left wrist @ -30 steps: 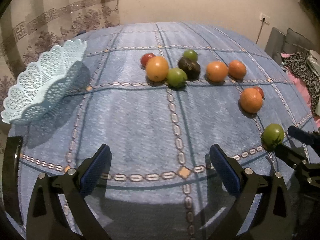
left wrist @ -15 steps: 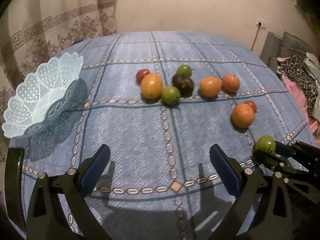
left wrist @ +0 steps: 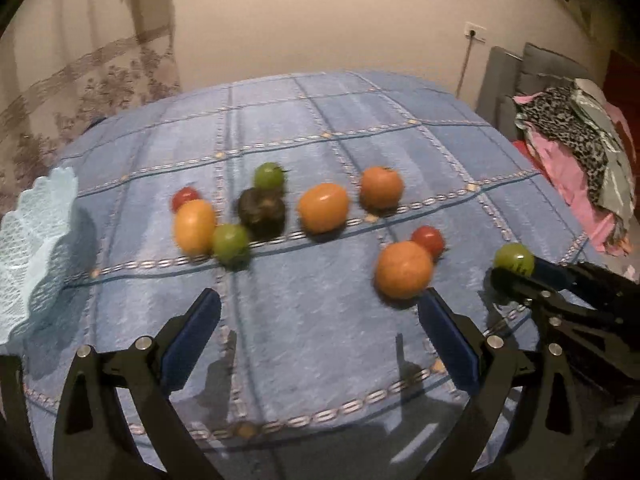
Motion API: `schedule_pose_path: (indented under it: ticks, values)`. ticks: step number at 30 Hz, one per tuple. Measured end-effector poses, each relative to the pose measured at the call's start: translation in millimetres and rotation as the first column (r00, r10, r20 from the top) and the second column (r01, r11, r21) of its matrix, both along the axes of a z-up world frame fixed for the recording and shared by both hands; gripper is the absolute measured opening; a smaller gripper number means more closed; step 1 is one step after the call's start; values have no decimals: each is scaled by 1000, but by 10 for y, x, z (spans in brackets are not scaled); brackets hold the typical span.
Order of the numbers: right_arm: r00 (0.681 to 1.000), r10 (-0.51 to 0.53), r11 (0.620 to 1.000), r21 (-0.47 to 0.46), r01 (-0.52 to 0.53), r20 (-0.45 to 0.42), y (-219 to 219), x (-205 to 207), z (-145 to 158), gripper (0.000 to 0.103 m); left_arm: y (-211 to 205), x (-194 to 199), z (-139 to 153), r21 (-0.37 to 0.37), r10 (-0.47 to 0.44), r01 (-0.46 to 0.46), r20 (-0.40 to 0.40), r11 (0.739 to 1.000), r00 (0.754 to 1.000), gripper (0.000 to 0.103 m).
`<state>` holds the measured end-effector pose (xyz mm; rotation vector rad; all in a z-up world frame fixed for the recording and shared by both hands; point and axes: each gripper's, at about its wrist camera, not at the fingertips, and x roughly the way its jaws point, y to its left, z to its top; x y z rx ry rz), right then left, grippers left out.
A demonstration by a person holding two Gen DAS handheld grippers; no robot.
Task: Organize fruits
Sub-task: 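Grasp the large green tomato with the right tool while the left tool grasps an orange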
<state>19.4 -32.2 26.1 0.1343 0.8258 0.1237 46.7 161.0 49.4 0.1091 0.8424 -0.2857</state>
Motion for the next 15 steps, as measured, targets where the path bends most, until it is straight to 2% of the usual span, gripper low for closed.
schedule_pose_path:
  ticks: [9,13,15]
  values:
    - [1000,-21,1000,22,21,-11,-41,27,-39,35,-367,134,-102,14,-96,97,-21,995,995,80]
    - [999,-30,999,25,30,-19,-59,32,-57,35,-442,204,-183,9,-126,126,-45,992,991,59]
    - [999,-31,999,26,32,-20,-57,35,-64,35,-440,217,-220,-19,-143,142,-62,990,988,53]
